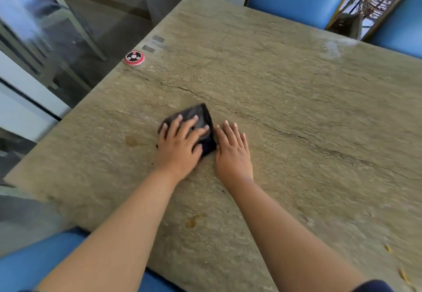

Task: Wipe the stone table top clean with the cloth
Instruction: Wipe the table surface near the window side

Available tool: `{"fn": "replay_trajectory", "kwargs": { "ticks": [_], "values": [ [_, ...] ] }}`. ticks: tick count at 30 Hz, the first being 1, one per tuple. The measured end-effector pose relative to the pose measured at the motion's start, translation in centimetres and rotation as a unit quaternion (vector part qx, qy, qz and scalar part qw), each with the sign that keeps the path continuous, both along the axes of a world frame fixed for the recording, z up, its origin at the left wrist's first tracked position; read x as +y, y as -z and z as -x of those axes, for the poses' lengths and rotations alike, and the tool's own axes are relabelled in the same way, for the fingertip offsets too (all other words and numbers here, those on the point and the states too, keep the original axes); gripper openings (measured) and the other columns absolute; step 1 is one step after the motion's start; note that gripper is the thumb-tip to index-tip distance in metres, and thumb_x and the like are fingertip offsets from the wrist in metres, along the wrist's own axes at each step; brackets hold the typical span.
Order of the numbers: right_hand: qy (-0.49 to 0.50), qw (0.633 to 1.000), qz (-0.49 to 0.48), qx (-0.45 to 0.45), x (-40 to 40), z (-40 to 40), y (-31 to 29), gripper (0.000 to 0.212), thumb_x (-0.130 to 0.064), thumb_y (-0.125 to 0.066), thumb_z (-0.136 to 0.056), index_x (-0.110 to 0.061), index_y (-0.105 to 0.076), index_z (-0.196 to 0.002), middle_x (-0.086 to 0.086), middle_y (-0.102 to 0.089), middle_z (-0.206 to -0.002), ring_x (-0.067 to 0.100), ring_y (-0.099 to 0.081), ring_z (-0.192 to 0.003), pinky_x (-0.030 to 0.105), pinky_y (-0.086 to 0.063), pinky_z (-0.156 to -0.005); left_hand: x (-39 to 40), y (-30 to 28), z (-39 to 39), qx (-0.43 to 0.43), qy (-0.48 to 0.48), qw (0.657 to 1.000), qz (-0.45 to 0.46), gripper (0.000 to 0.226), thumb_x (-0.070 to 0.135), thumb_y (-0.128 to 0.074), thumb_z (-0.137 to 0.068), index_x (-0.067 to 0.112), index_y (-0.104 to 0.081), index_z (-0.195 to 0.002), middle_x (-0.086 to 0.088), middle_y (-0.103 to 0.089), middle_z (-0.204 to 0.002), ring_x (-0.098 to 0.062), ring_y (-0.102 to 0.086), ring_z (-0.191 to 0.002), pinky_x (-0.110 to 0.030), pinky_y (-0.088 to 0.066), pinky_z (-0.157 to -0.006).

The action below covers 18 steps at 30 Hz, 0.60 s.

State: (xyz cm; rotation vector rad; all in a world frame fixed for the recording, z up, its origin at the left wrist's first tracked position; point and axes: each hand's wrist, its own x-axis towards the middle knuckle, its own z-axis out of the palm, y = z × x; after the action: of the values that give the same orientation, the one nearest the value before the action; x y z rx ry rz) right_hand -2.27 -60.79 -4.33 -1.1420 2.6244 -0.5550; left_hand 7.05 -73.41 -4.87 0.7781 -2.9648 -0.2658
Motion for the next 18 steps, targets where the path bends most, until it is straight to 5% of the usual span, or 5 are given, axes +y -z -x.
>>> {"fn": "replay_trajectory", "kwargs": {
  "ticks": [5,12,18],
  "values": [
    [0.021,0.999,-0.033,0.036,2.0,-1.6,0.4,0.054,-0.025,-0.021,-0.102,-0.022,-0.005,-0.153,-0.002,0.002,-0.161,0.012,0.012,-0.146,0.041,0.01,-0.118,-1.1,0.2,-3.0,-0.025,0.145,0.989,0.002,0.052,0.048,-0.032,-0.089,0.045,-0.042,-0.139,0.012,-0.029,-0.156,-0.02,-0.018,-0.147,-0.049,-0.016,-0.117],
    [0.009,0.997,-0.049,0.05,1.6,-1.7,0.4,0.055,-0.028,-0.016,-0.101,-0.017,-0.003,-0.153,0.004,0.005,-0.161,0.017,0.018,-0.145,0.049,0.009,-0.117,-3.8,-0.3,2.8,-0.015,-0.162,0.986,-0.041,0.047,0.041,-0.043,-0.095,0.041,-0.038,-0.142,0.008,-0.016,-0.16,-0.024,-0.003,-0.148,-0.053,0.001,-0.117],
    [0.019,0.999,-0.039,0.03,1.7,-1.9,-0.2,0.054,-0.02,-0.024,-0.099,-0.015,-0.011,-0.152,0.003,0.0,-0.161,0.016,0.013,-0.146,0.047,0.009,-0.118,1.3,-0.7,-1.9,-0.045,0.028,0.998,-0.043,0.056,0.044,-0.037,-0.086,0.04,-0.039,-0.142,0.007,-0.02,-0.159,-0.025,-0.008,-0.147,-0.051,-0.004,-0.118]
  ]
}}
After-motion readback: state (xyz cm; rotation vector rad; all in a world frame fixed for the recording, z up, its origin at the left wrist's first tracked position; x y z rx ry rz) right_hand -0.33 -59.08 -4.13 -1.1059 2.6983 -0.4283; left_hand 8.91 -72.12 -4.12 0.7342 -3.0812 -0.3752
